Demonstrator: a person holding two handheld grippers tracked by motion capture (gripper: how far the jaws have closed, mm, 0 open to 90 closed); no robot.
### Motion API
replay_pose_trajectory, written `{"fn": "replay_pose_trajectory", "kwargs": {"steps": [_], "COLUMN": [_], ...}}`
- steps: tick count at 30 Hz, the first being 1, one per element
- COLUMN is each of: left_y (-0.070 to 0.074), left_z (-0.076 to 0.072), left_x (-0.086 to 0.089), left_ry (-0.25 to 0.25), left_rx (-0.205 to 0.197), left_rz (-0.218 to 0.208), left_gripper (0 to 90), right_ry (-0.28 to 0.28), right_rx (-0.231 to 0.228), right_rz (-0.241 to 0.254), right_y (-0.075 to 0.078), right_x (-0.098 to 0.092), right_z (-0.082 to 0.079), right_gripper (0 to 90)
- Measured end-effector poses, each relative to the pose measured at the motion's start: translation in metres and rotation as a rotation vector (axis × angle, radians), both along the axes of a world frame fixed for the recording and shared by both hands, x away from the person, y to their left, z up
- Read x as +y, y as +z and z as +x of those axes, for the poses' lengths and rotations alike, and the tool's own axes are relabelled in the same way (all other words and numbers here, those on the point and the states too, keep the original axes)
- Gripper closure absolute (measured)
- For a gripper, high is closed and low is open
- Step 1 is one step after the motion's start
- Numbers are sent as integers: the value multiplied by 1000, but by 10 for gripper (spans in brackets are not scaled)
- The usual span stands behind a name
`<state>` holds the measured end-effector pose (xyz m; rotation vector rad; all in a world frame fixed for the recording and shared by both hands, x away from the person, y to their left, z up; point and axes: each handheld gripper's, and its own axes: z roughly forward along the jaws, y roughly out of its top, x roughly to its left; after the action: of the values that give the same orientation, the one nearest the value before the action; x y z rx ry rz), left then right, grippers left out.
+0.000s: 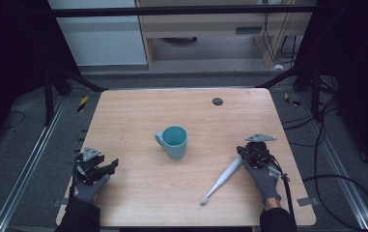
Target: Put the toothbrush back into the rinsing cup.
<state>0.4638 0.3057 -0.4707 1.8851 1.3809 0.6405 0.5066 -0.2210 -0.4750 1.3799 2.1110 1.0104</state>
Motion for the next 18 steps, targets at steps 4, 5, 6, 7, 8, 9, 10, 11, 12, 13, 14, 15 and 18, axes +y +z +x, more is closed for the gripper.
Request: {"fn": "replay_pose_trajectory", "kwargs": {"steps": [4,5,6,7,8,9,10,11,12,13,14,15,18], "left_y": [0,0,0,0,0,0,0,0,0,0,0,0,0], "left_z": [0,0,0,0,0,0,0,0,0,0,0,0,-1], "left_x": [0,1,0,0,0,0,0,1,1,1,1,1,1], "left_ry": [-2,-2,-1,-2,-2,-2,-2,-4,-3,-4,-4,-4,-4], "left_rx": [-1,0,-1,0,0,-1,-1,0,0,0,0,0,0], "left_rz": [2,2,-1,-2,-2,-1,-1,2,2,2,2,1,1], "left_gripper": [382,382,382,382,382,382,383,382,382,382,382,382,382], "right_ry": [6,3,3,1,1,3,2,2,1,2,2,0,-1], "right_rx": [22,28,28,38,38,40,45,51,51,46,46,48,49], "right_rz": [-22,-22,-22,-19,-19,-18,-19,-14,-16,-22,-22,-19,-21], "right_y": [-5,-6,-6,-7,-7,-7,-7,-7,-7,-7,-7,-6,-6], "right_x": [1,0,0,-1,-1,-1,-2,-2,-3,-4,-4,-4,-6], "right_z": [1,1,1,1,1,1,0,0,0,-2,-2,-2,-5], "right_gripper": [894,892,892,890,890,889,888,888,887,887,887,887,887]}}
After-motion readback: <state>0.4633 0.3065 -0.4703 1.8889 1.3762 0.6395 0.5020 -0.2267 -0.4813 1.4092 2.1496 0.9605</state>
